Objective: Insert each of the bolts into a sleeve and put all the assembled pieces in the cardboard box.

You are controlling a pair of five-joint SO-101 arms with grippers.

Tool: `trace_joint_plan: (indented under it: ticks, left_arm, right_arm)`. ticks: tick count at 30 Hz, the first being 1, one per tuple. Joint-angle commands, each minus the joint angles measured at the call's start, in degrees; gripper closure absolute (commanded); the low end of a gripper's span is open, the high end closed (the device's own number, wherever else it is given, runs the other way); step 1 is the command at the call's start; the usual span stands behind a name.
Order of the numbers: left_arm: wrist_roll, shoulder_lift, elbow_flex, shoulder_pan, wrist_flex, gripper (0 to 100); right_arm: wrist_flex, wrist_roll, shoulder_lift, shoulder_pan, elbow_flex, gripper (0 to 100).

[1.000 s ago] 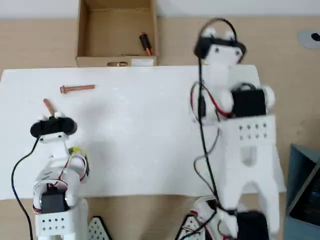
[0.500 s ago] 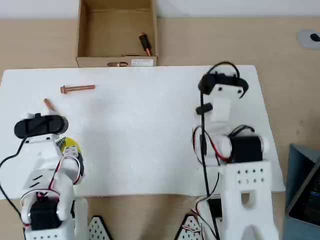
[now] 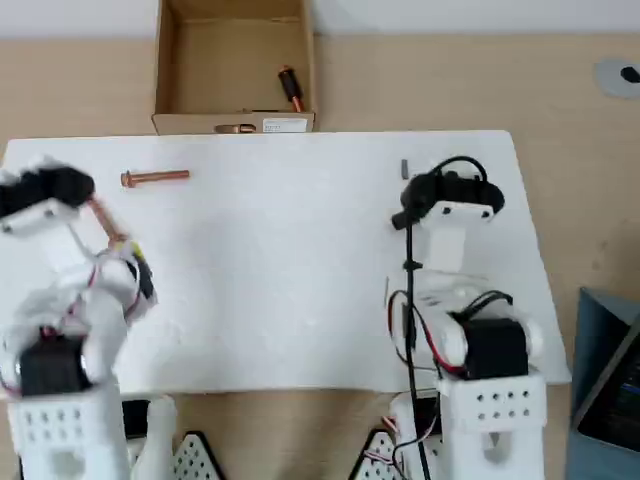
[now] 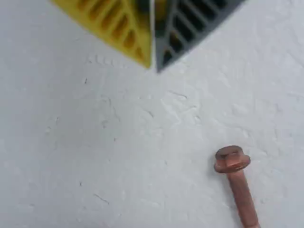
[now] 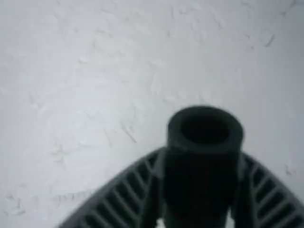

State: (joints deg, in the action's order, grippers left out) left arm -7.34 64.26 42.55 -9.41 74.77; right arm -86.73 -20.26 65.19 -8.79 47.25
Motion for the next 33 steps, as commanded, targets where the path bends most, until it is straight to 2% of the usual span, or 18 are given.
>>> trace_joint_plan:
  ticks: [1, 6, 15, 24, 28, 33]
  left_arm:
    - [-5.9, -11.6, -11.2, 0.1, 0.4, 100]
    - [-14.1, -22.4, -20.8, 0.1, 0.4, 100]
    - [-26.5, -40.6, -30.7, -1.1, 0.7, 100]
    - [-38.2, -66.9, -54.2, -3.0, 15.5, 100]
    - [-39.6, -78.1, -66.8, -3.3, 21.0, 100]
    - [-41.6, -88.7, -80.2, -4.9, 22.7, 100]
  right_arm:
    - [0.7, 0.4, 2.2, 2.5, 0.3, 98.9]
    - [0.4, 0.6, 2.7, 6.7, 0.5, 98.9]
    - [0.4, 1.3, 2.8, 10.2, 0.4, 98.9]
    - [0.6, 1.0, 2.9, 10.9, 0.4, 98.9]
    - [0.9, 1.0, 2.9, 10.9, 0.4, 98.9]
    - [0.9, -0.1, 2.9, 10.9, 0.4, 98.9]
